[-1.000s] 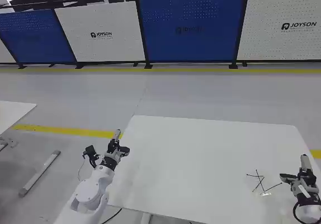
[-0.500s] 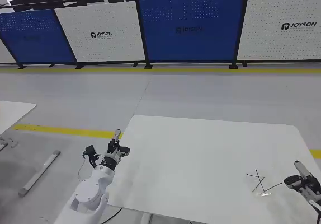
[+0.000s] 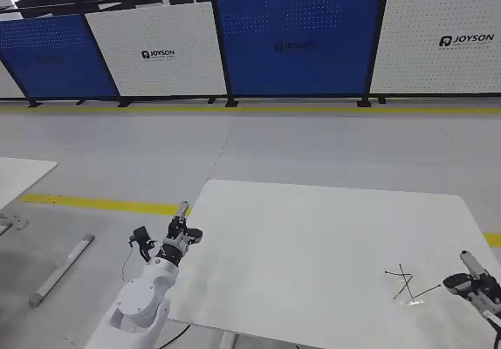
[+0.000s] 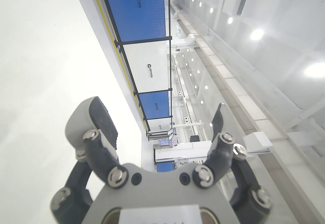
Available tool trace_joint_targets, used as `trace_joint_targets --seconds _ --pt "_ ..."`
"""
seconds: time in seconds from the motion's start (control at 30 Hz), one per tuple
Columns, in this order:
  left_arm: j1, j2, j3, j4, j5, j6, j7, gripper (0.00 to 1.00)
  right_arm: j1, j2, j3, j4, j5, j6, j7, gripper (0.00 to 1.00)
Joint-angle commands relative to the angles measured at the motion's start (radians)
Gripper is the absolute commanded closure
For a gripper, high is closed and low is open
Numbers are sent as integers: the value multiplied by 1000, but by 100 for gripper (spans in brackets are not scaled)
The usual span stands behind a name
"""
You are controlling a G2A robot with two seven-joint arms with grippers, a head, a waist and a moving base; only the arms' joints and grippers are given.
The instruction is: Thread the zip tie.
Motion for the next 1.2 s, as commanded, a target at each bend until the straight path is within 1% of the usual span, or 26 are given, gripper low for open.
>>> trace_joint_targets --seconds 0.0,0.07,0.13,0.2,0.23,0.3,0.33,0.37,0.4,0.73,0.8,0.97,1.0,1.07,1.13,1.17 --pt "0 0 0 0 0 0 0 0 11 6 33 30 40 -10 92 0" --pt "0 0 0 0 0 0 0 0 31 14 64 72 56 1 154 0" --pt "0 0 0 0 0 0 0 0 64 22 81 119 52 35 207 0" --pt "0 0 0 0 0 0 0 0 94 28 82 159 31 60 216 0" --pt "0 0 0 0 0 0 0 0 106 29 74 174 7 66 212 0" --pt "0 0 0 0 0 0 0 0 136 31 46 205 -52 82 169 0" --pt "0 0 0 0 0 0 0 0 148 31 24 215 -92 94 160 0" --pt "0 0 0 0 0 0 0 0 172 33 -4 229 -138 122 164 0" --pt "0 0 0 0 0 0 0 0 179 34 -9 233 -144 128 164 0" --pt "0 0 0 0 0 0 0 0 179 34 -9 233 -144 128 164 0" --pt "0 0 0 0 0 0 0 0 175 34 -15 229 -144 119 178 0" --pt "0 0 0 0 0 0 0 0 177 48 20 250 -92 15 348 0" --pt "0 0 0 0 0 0 0 0 183 52 26 259 -95 5 369 0" --pt "0 0 0 0 0 0 0 0 204 56 24 275 -117 1 375 0" --pt "0 0 0 0 0 0 0 0 237 63 5 301 -134 17 443 0" --pt "0 0 0 0 0 0 0 0 244 64 2 309 -139 24 452 0"
